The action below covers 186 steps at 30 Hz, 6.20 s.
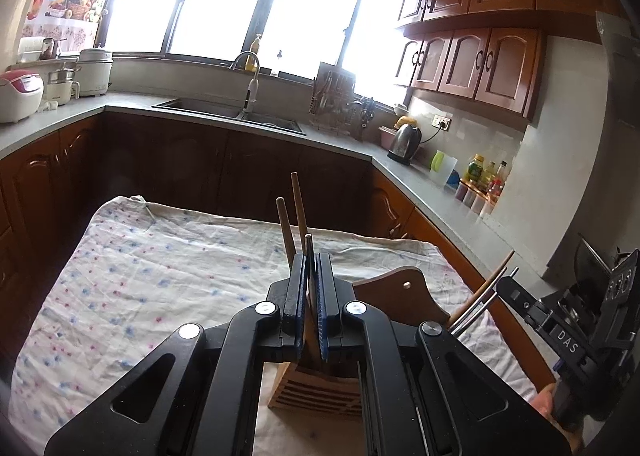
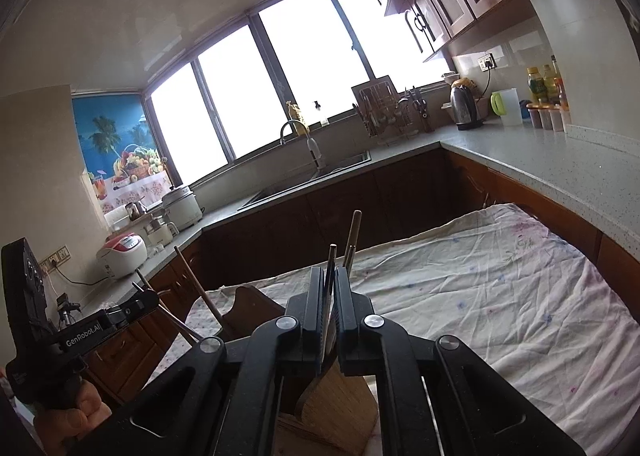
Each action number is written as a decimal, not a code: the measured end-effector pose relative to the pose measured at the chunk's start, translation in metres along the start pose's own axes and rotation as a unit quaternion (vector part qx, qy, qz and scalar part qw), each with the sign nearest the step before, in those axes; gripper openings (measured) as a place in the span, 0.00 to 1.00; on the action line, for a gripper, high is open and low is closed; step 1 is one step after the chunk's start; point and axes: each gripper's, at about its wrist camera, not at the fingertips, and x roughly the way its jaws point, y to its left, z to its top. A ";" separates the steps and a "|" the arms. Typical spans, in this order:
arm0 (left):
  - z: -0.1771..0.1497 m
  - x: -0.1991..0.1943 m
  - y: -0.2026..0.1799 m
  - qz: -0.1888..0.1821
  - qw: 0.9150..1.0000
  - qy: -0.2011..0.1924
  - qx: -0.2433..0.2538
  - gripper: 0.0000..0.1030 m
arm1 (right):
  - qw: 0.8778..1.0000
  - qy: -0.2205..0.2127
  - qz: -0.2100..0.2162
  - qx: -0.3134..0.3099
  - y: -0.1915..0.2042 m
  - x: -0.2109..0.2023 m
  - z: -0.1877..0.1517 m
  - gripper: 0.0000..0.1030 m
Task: Organize utensils
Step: 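Open both grippers to release the chopsticks inside the holder, then move both grippers back down toward the fork and the spoon, then grasp a metal fork with the left gripper while the right gripper grasps the metal spoon, then lift the fork and spoon upright and lower them into the wooden holder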
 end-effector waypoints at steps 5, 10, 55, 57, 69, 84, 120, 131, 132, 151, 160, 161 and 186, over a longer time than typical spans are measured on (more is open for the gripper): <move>0.002 -0.001 -0.001 0.000 1.000 0.005 0.000 0.04 | 1.000 0.009 -0.003 -0.001 0.001 0.001 0.002 0.05; 0.005 0.000 -0.001 0.004 1.000 0.013 0.002 0.06 | 1.000 0.018 -0.005 0.000 0.001 0.003 0.004 0.10; -0.109 -0.155 0.036 0.050 0.995 0.063 -0.059 0.95 | 0.999 0.034 -0.019 -0.011 0.001 -0.155 -0.067 0.97; -0.116 -0.156 0.034 0.052 0.994 0.070 -0.061 0.95 | 0.999 0.041 -0.023 -0.008 -0.004 -0.161 -0.074 0.97; -0.157 -0.154 0.021 0.046 0.990 0.119 -0.054 0.95 | 0.996 0.076 -0.049 0.000 -0.026 -0.183 -0.111 0.97; -0.182 -0.132 0.001 0.039 0.985 0.167 -0.038 0.95 | 0.993 0.099 -0.059 0.013 -0.046 -0.180 -0.129 0.97; -0.201 -0.043 -0.021 0.013 0.964 0.264 -0.004 0.57 | 0.974 0.217 -0.071 0.003 -0.066 -0.091 -0.140 0.46; -0.201 -0.034 -0.026 0.030 0.964 0.264 0.029 0.25 | 0.964 0.251 -0.084 -0.008 -0.066 -0.064 -0.148 0.27; -0.201 -0.034 -0.026 0.028 0.964 0.264 0.031 0.25 | 0.964 0.252 -0.085 -0.012 -0.065 -0.063 -0.147 0.25; -0.177 -0.084 -0.022 -0.003 0.976 0.216 0.009 0.21 | 0.974 0.217 -0.064 -0.002 -0.053 -0.096 -0.132 0.04; -0.162 -0.125 -0.020 -0.015 0.984 0.176 -0.002 0.21 | 0.983 0.180 -0.044 -0.010 -0.035 -0.127 -0.115 0.03; -0.161 -0.129 -0.019 -0.015 0.985 0.173 -0.003 0.21 | 0.983 0.175 -0.043 -0.012 -0.033 -0.131 -0.113 0.02; -0.125 -0.186 -0.013 -0.019 0.995 0.097 -0.009 0.21 | 0.993 0.110 -0.007 -0.039 0.009 -0.172 -0.081 0.02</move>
